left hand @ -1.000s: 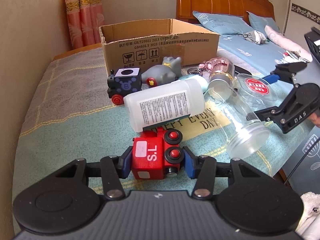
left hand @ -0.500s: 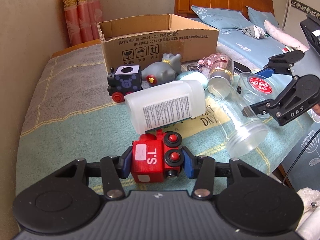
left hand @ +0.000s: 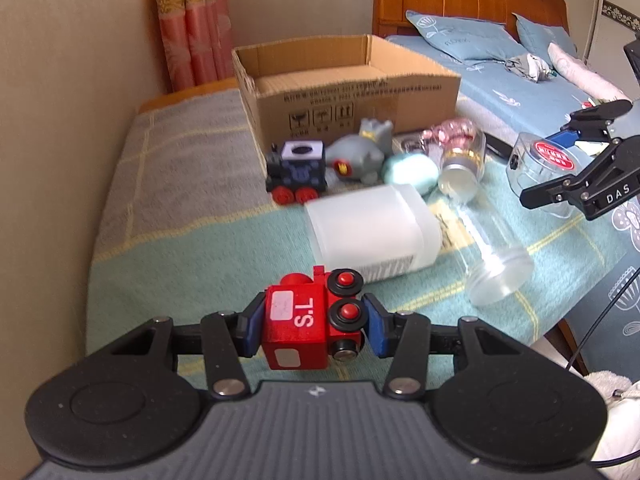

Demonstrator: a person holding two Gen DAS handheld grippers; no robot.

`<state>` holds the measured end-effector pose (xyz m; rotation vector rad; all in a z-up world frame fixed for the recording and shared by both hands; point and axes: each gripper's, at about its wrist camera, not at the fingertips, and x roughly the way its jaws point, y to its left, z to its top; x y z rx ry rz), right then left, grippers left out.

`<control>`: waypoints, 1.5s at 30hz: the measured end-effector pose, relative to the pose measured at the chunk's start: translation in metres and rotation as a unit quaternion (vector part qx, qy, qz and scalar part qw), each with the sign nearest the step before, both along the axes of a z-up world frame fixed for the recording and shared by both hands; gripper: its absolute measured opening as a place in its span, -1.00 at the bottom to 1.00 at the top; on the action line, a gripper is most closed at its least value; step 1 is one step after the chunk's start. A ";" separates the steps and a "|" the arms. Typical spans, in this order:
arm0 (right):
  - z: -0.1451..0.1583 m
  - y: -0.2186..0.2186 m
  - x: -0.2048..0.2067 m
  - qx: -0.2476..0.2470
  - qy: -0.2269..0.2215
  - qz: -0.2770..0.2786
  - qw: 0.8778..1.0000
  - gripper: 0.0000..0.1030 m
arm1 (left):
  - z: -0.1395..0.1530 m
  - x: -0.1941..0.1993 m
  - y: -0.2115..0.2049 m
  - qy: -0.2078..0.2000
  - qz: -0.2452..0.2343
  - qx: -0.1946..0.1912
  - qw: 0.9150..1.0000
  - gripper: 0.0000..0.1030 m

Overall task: Organize rigid objects
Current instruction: 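Drop the red train in the box with left tool while right tool lifts container, then lower the clear red-labelled container into the box with the right tool and release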

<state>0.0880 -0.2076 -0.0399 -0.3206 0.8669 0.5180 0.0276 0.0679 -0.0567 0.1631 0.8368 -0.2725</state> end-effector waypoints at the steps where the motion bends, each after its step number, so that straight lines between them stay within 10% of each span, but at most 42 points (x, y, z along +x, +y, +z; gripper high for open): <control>1: 0.005 -0.002 0.002 0.005 -0.002 -0.004 1.000 0.68 | 0.006 0.003 -0.001 -0.006 -0.001 0.004 1.000 -0.07; 18: 0.084 0.014 0.077 0.051 -0.065 -0.018 0.996 0.68 | 0.092 0.138 -0.036 -0.094 -0.035 0.014 0.995 -0.07; 33: 0.091 0.023 0.144 0.041 -0.042 -0.040 0.997 0.68 | 0.072 0.291 -0.057 -0.073 -0.007 0.033 0.997 -0.05; 35: 0.089 0.023 0.148 0.031 -0.041 -0.043 0.998 0.68 | 0.066 0.300 -0.056 -0.091 0.020 0.031 0.995 0.14; 37: 0.086 0.023 0.153 0.027 -0.039 -0.042 0.998 0.68 | 0.061 0.302 -0.054 -0.088 0.036 0.032 0.995 0.75; 45: 0.076 0.025 0.172 0.020 -0.026 -0.047 0.998 0.68 | 0.068 0.267 -0.037 -0.097 0.044 -0.003 0.994 0.76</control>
